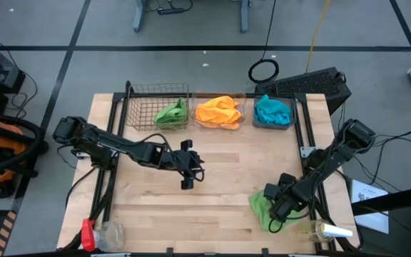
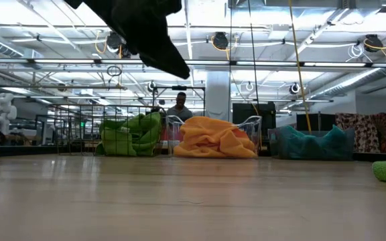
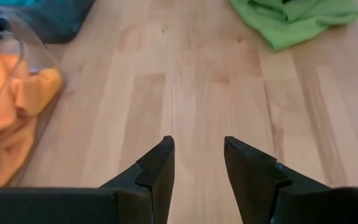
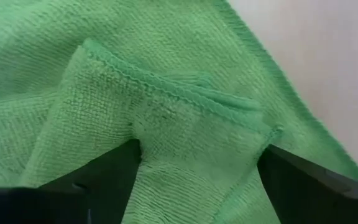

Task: Sort microfiber towel by color & place in baskets
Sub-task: Put the green microfiber towel into the wire basket

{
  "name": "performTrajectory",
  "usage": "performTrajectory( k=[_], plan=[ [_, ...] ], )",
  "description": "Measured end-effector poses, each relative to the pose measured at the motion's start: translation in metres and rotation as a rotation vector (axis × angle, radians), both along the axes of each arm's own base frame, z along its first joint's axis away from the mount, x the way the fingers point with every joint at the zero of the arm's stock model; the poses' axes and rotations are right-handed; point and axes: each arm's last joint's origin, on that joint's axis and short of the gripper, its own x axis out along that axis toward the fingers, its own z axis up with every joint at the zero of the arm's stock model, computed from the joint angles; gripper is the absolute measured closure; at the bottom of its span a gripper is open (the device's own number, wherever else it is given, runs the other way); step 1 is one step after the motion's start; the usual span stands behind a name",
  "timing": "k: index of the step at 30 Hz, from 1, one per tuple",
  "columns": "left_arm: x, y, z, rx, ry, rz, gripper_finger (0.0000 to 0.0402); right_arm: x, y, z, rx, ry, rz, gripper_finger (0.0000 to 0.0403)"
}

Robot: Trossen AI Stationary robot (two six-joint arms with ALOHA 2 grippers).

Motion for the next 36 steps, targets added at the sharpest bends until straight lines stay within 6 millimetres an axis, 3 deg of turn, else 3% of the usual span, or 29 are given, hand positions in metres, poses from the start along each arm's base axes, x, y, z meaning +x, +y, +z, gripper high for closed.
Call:
performTrajectory(
  k=[6,17,24,36],
  plan=[
    [0.004,-0.001,-0.008,0.001,0.018,-0.003,0.0256,0.002,0.002,-0.009,0.062,-0.063,-0.022,0.0168],
    [0.004,-0.004,-0.006,-0.006,0.001,-0.016,0.0256,0.007,0.001,-0.009,-0.003,-0.185,-0.066,0.0383],
    [0.005,-0.009,-0.004,-0.012,-0.025,-0.032,0.0256,0.015,-0.004,-0.006,-0.077,-0.323,-0.112,0.0390],
    [0.010,-0.026,0.009,-0.106,-0.192,-0.040,0.0256,0.037,-0.012,0.025,-0.288,-0.721,-0.118,0.0397]
  ],
)
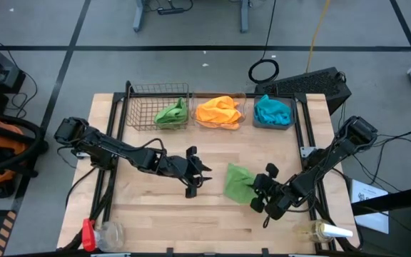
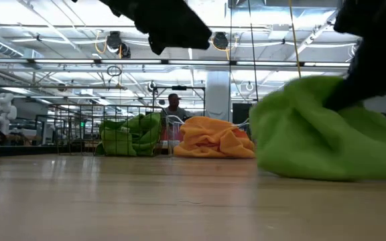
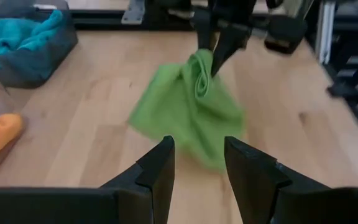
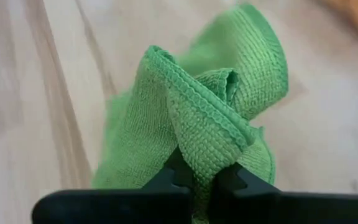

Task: Sort microfiber towel by color & place in baskets
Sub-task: Put the green microfiber towel into the wire basket

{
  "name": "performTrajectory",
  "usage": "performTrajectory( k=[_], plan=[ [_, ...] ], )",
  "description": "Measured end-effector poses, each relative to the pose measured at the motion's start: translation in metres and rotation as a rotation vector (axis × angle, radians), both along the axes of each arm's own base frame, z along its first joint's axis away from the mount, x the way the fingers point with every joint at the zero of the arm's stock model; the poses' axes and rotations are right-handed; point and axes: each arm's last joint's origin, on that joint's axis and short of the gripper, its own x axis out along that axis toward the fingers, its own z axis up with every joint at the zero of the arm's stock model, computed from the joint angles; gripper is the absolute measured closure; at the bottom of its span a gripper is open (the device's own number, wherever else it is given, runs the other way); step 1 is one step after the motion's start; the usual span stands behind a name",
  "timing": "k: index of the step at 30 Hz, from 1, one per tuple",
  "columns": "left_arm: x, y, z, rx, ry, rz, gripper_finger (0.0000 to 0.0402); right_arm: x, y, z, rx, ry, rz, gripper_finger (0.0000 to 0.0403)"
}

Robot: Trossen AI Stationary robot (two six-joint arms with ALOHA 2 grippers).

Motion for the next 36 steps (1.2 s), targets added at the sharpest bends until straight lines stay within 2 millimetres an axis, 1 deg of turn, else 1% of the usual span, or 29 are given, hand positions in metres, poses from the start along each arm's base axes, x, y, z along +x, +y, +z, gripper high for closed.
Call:
performTrajectory(
  k=[6,8,10,12,17,20,22,24,27,29,33,34,36],
  plan=[
    [0.001,-0.003,0.003,-0.107,-0.033,0.045,0.0255,0.010,-0.001,0.008,-0.122,-0.137,-0.017,0.0397],
    [0.000,-0.004,0.002,-0.126,-0.022,0.055,0.0248,0.013,0.000,0.011,-0.176,-0.171,-0.013,0.0397],
    [0.002,-0.004,-0.002,-0.134,-0.015,0.064,0.0232,0.014,0.000,0.014,-0.225,-0.195,-0.012,0.0397],
    [0.003,-0.005,-0.010,-0.136,0.008,0.075,0.0208,0.016,0.000,0.015,-0.259,-0.209,-0.010,0.0397],
    [0.010,-0.003,-0.037,-0.121,0.056,0.162,0.0148,0.017,-0.002,0.017,-0.300,-0.207,-0.008,0.0397],
    [0.016,-0.004,-0.043,-0.134,0.020,0.180,0.0122,0.018,-0.005,0.019,-0.344,-0.208,-0.018,0.0397],
    [0.021,-0.005,-0.045,-0.119,-0.048,0.188,0.0110,0.018,-0.007,0.022,-0.375,-0.215,-0.029,0.0397],
    [0.020,-0.005,-0.056,-0.075,-0.086,0.228,0.0104,0.018,-0.009,0.025,-0.395,-0.217,-0.033,0.0397],
    [0.022,-0.008,-0.072,-0.063,-0.114,0.255,0.0102,0.019,-0.012,0.028,-0.423,-0.205,-0.022,0.0397],
    [0.024,-0.010,-0.079,-0.044,-0.141,0.300,0.0102,0.020,-0.013,0.029,-0.430,-0.203,-0.020,0.0397],
    [0.023,-0.010,-0.103,-0.005,-0.097,0.372,0.0101,0.021,-0.012,0.030,-0.428,-0.208,-0.011,0.0397],
    [0.023,-0.010,-0.107,0.001,-0.089,0.383,0.0101,0.020,-0.012,0.030,-0.428,-0.205,-0.008,0.0397],
    [0.025,-0.010,-0.106,-0.013,-0.120,0.388,0.0101,0.020,-0.012,0.030,-0.420,-0.200,0.002,0.0397]
  ],
)
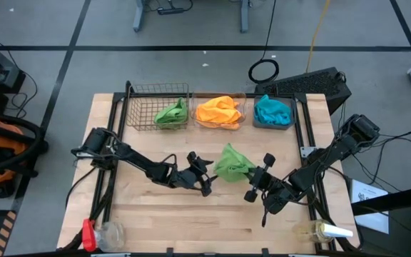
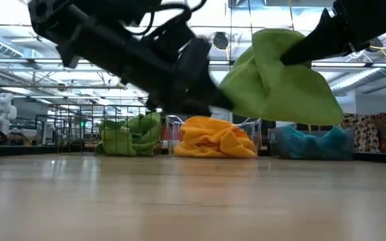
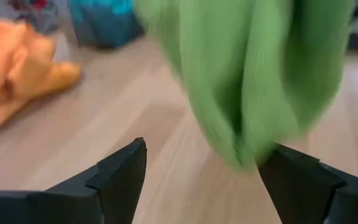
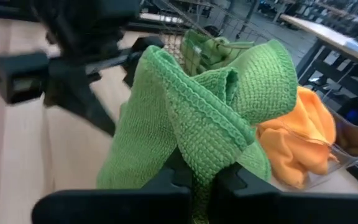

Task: Sort microfiber towel by color & place in baskets
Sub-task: Put the green microfiber towel into the wire basket

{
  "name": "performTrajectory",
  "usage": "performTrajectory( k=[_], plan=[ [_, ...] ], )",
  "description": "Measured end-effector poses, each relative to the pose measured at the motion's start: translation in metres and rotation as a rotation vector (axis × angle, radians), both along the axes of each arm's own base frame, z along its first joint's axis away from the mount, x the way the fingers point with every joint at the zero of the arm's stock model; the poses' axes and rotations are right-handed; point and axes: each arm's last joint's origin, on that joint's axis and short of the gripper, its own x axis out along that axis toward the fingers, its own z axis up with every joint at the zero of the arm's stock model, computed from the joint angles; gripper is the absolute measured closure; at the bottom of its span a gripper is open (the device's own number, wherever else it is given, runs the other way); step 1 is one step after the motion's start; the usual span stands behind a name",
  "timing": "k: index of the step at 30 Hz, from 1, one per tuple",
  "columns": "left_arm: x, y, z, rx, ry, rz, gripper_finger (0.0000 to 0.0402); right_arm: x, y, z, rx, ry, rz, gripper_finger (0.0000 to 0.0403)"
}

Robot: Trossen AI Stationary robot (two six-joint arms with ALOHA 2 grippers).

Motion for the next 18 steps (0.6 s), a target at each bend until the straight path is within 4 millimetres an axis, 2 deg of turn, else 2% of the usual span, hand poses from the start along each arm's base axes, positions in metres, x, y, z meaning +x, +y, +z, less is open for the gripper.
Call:
performTrajectory(
  k=[7,13,18],
  plan=[
    [0.006,-0.004,0.010,-0.014,-0.108,-0.099,0.0101,0.000,0.000,0.000,0.005,0.005,0.008,0.0397],
    [0.010,0.004,0.012,-0.061,-0.121,-0.222,0.0102,0.001,0.001,0.001,0.004,-0.001,0.013,0.0397],
    [0.012,0.008,0.013,-0.069,-0.131,-0.254,0.0103,0.001,0.001,0.001,0.004,-0.002,0.012,0.0397]
  ],
)
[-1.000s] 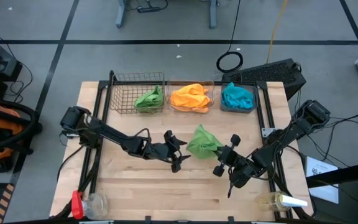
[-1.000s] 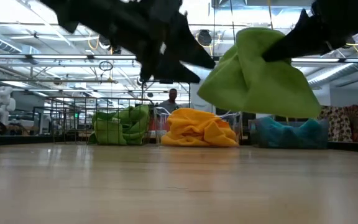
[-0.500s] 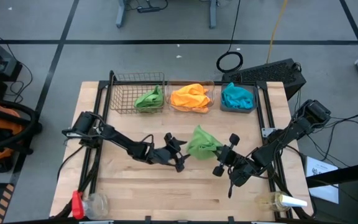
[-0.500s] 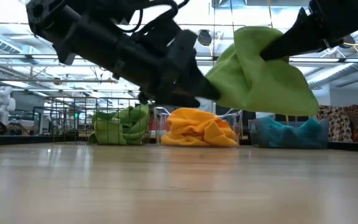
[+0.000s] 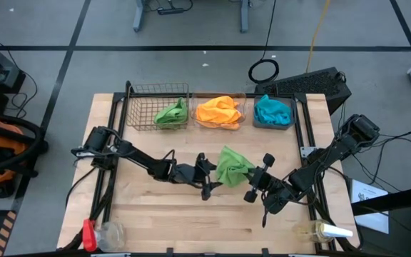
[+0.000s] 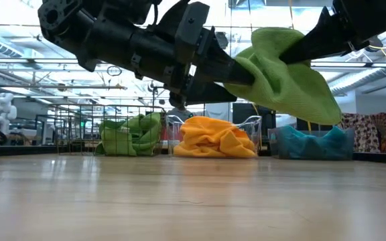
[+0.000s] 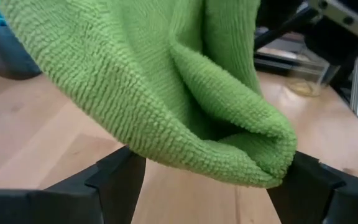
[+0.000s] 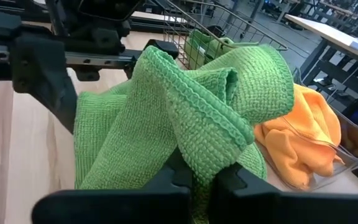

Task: Sort microfiber towel by color & place in baskets
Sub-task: Put the green microfiber towel into the wire basket

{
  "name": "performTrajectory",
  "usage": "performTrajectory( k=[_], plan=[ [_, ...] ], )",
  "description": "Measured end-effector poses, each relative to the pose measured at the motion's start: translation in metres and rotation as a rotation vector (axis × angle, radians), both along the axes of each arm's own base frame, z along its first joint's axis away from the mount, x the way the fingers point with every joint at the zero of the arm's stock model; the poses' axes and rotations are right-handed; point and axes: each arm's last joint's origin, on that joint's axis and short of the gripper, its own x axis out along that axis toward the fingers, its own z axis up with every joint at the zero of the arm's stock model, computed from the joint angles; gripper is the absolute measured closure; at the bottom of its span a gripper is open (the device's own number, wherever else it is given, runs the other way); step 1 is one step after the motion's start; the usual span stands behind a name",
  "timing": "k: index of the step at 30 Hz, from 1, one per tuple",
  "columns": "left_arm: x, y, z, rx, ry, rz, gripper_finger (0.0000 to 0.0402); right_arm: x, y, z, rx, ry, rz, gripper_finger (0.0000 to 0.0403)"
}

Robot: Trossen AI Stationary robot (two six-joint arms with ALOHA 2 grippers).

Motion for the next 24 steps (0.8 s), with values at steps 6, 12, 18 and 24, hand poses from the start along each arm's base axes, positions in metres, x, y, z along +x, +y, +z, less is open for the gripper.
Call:
performTrajectory(
  k=[6,12,18,24],
  plan=[
    [0.002,0.001,0.005,0.006,-0.046,-0.028,0.0144,0.000,-0.001,0.000,-0.005,0.001,-0.004,0.0397],
    [0.002,0.001,0.006,0.017,-0.062,-0.035,0.0243,0.002,-0.004,0.000,-0.008,0.004,-0.020,0.0397],
    [0.001,-0.005,0.019,0.054,-0.142,-0.070,0.0378,0.002,-0.005,0.000,-0.008,0.005,-0.023,0.0390],
    [-0.002,-0.004,0.033,0.107,-0.170,-0.079,0.0387,0.003,-0.005,0.000,0.029,-0.021,-0.038,0.0344]
  ],
)
